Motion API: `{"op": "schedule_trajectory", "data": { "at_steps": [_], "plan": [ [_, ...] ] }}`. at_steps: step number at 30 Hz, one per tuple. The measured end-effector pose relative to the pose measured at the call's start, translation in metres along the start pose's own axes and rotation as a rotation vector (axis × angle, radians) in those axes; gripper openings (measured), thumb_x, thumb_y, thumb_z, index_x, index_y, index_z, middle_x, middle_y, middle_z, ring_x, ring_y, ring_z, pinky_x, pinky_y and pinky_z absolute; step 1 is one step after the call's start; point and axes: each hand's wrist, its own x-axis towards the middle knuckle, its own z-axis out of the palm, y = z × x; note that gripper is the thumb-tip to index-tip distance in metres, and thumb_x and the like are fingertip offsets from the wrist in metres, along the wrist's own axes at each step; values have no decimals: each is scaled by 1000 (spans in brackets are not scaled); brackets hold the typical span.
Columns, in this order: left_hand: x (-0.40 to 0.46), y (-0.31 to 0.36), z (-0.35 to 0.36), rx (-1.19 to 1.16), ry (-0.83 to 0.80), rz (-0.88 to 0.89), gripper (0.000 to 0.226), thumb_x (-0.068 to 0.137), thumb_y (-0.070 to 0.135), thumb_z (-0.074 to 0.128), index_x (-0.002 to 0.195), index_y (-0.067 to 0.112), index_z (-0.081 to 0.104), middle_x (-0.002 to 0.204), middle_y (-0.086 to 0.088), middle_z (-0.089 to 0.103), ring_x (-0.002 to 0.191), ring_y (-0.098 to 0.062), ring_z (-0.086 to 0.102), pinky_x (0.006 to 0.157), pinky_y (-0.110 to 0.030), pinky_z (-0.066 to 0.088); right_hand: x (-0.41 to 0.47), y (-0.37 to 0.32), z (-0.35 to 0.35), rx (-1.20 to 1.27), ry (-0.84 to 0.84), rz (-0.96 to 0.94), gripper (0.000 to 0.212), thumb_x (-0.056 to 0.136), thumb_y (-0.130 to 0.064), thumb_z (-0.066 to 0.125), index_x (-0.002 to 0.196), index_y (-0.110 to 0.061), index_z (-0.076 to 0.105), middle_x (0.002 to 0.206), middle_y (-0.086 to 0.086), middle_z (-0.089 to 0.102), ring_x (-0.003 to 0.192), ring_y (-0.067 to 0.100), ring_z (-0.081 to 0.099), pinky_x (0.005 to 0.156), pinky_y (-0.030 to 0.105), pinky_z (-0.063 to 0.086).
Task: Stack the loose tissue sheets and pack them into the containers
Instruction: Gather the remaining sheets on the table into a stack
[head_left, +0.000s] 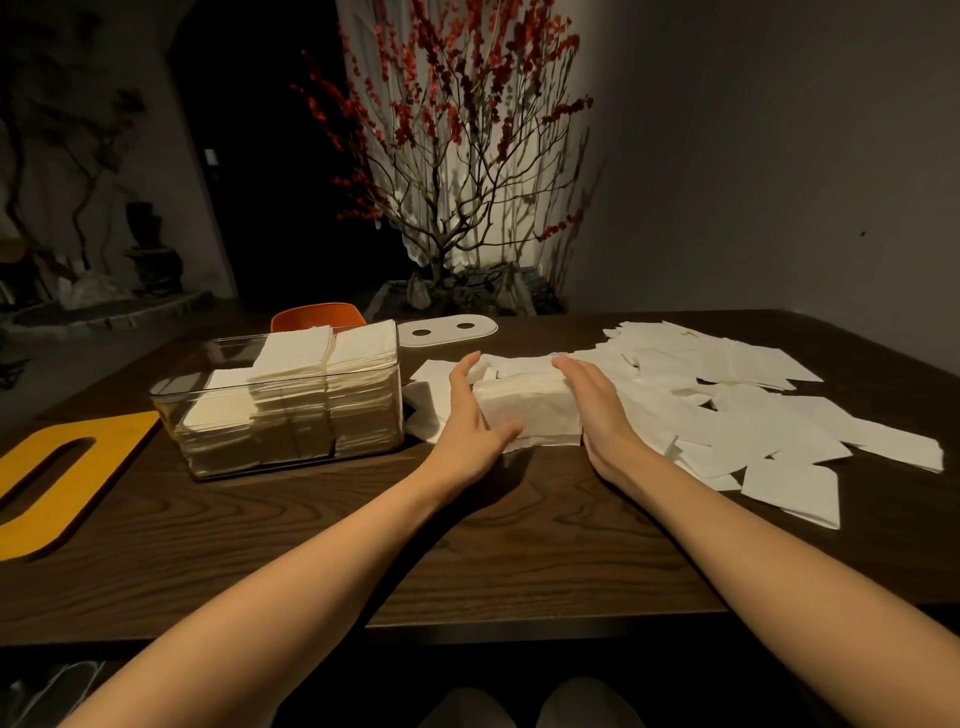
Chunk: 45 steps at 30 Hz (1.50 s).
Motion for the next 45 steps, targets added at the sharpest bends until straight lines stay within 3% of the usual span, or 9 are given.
{"op": "schedule_trajectory", "data": {
  "at_steps": [6, 13, 19, 23, 26, 30, 34, 38, 45],
  "plan": [
    [-1, -4, -4, 482, 20, 229, 60, 95, 35, 58, 148, 33, 31, 126, 3, 35, 120, -7, 41, 97, -8, 27, -1, 1, 2, -98, 45, -49, 20, 98, -28, 45, 99, -25, 65, 104, -14, 57, 110, 10, 48, 89, 25, 36],
    [1, -4, -6, 444, 31, 146, 52, 98, 40, 49, 147, 27, 36, 130, 4, 40, 118, -13, 45, 98, -19, 36, -2, -5, 1, -40, 12, -47, 26, 94, -22, 49, 81, -27, 71, 97, -13, 64, 106, 12, 54, 98, 35, 44],
    [5, 1, -8, -56, -57, -136, 70, 98, 11, 51, 151, 24, 6, 137, 2, 34, 121, -9, 38, 87, -11, 40, -1, -8, -9, -36, -140, -15, 45, 100, -50, 30, 109, -26, 67, 122, -3, 59, 108, 12, 56, 96, 33, 46],
    [10, -1, -6, -226, -60, -256, 78, 94, -6, 48, 151, 23, 3, 141, -5, 38, 122, -18, 42, 90, -20, 47, 0, -7, -28, -169, -371, 38, 60, 88, -57, 49, 140, -29, 39, 142, -6, 38, 125, 14, 38, 109, 38, 33],
    [15, -4, -6, -263, -37, -302, 80, 91, -10, 49, 151, 24, 9, 148, -7, 34, 128, -23, 40, 106, -32, 40, 3, -4, -41, -379, -441, -8, 70, 82, -38, 71, 140, -28, 35, 137, -5, 45, 119, 13, 46, 103, 37, 44],
    [14, -3, -8, -259, -23, -295, 79, 91, -10, 50, 152, 18, 9, 138, -7, 41, 114, -14, 41, 91, -19, 39, 3, -8, -42, -545, -460, -103, 57, 80, -35, 74, 127, -30, 42, 116, -15, 54, 98, -1, 54, 74, 11, 44],
    [13, -5, -9, -240, -64, -285, 83, 88, -9, 57, 151, 14, 8, 132, -3, 45, 117, -17, 45, 90, -22, 42, 0, -7, -40, -344, -552, -67, 46, 80, -22, 75, 116, -40, 53, 111, -22, 64, 109, 4, 60, 88, 18, 50],
    [14, -3, -4, -233, -128, -286, 85, 86, -13, 56, 150, 18, 9, 125, 2, 44, 116, -16, 46, 81, -15, 47, -1, -5, -39, -228, -582, 5, 56, 77, -21, 78, 127, -23, 54, 121, -5, 65, 112, 11, 61, 85, 23, 53],
    [13, -5, -16, -198, -183, -326, 103, 67, 9, 75, 148, 31, 16, 143, -7, 38, 130, -30, 43, 105, -42, 43, -4, -12, -43, -348, -595, -7, 60, 73, -30, 80, 126, -29, 51, 127, -6, 60, 119, 13, 55, 103, 37, 45]
  ]
}}
